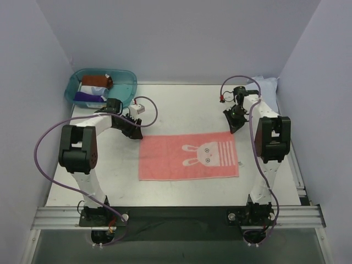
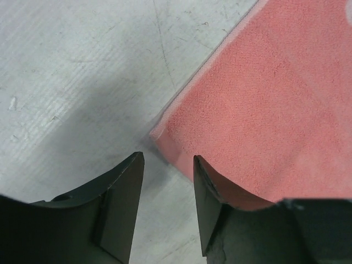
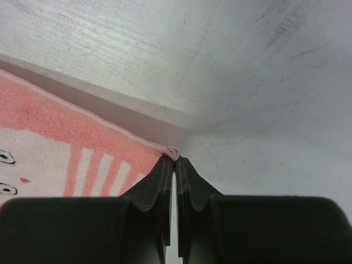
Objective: Roll the towels
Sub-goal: Flatten the towel
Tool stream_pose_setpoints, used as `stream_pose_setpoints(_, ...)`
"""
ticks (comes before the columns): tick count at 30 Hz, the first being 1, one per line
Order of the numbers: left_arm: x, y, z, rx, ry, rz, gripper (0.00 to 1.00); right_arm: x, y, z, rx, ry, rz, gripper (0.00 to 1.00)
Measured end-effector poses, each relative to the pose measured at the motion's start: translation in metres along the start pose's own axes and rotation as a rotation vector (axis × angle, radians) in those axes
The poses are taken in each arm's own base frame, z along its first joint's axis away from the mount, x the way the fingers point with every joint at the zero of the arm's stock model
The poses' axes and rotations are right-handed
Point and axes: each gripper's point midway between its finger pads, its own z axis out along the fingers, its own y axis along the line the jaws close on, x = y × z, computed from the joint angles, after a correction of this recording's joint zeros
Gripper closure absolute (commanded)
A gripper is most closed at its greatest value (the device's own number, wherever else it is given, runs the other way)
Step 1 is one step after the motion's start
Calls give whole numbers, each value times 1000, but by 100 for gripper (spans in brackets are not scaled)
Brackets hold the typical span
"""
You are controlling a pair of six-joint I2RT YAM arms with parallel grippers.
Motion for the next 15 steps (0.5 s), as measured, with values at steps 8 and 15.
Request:
stream_pose_setpoints(8,-9,4,-4,-11,-1,28,47,-1,1,0,4,2,-6,100)
stream_pose_setpoints(15,-24,11,5,-12,-5,56,51,0,1,4,5,12,-6,100)
